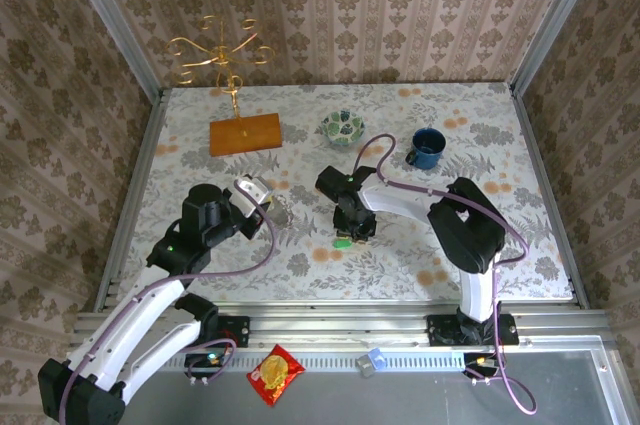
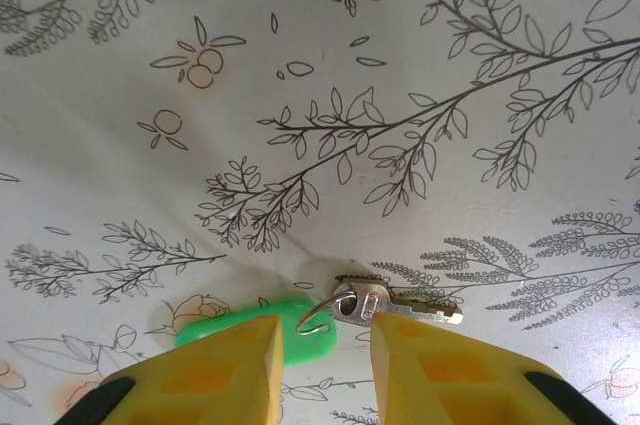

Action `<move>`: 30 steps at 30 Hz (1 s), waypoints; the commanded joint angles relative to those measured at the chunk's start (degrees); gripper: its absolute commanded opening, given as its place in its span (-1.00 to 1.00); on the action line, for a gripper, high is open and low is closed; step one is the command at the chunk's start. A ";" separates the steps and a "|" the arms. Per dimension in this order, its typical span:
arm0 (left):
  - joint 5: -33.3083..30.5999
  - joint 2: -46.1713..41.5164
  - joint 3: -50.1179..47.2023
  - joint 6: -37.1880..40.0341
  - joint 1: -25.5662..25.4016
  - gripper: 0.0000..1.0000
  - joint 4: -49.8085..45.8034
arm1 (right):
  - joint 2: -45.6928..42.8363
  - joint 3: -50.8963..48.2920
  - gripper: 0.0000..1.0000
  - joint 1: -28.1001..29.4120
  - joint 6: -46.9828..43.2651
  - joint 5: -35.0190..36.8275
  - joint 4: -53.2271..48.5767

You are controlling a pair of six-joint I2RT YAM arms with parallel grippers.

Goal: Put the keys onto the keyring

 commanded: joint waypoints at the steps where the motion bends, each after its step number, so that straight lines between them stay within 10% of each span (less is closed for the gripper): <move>1: -0.43 -0.30 2.65 1.30 -0.45 -1.00 0.64 | 1.53 1.73 -0.45 0.40 1.35 0.92 -3.92; 30: -0.65 -0.72 2.59 1.58 -0.54 -1.00 0.44 | -0.19 2.00 -1.00 0.80 -0.70 2.43 -5.32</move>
